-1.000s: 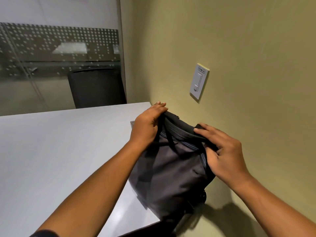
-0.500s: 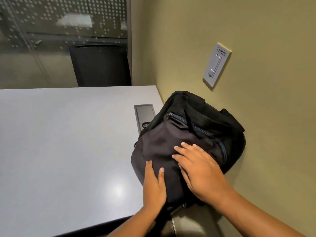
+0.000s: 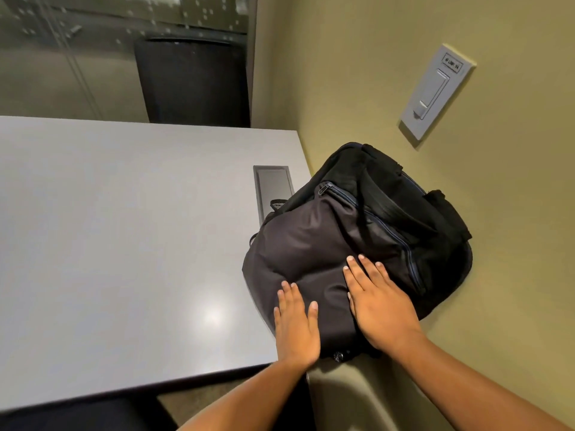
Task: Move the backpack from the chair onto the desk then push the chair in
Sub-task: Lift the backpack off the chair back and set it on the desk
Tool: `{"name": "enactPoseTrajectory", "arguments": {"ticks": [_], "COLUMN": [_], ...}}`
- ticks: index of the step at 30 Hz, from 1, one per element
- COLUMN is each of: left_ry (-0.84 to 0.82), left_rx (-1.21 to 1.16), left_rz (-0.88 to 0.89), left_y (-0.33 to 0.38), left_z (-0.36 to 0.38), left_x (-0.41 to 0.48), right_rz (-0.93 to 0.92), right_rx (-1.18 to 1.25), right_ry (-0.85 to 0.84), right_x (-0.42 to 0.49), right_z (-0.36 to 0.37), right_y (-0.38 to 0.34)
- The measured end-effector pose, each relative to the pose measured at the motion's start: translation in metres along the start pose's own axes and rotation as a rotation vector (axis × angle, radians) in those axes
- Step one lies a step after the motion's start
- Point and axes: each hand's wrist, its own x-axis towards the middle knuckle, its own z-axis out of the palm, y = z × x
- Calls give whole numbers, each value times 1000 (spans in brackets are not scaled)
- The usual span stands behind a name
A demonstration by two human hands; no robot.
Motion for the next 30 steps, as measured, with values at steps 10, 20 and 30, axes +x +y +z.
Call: {"name": "enactPoseTrajectory", "arguments": {"ticks": [10,20,30], "left_ry": [-76,-289,-160], "left_rx": [18,188,392], "left_rz": [92,239,313], "left_y": [-12,-26,-33], "left_z": [-16,-66,-97], "left_x": [32,60,19], "right_rz": [81,135,147], "right_rx": [40,51,274], "right_ry": [-13,-49,46], "right_x": [18,27,-11], "right_z": [7,22,16], "right_y": [-11,-19,-40]}}
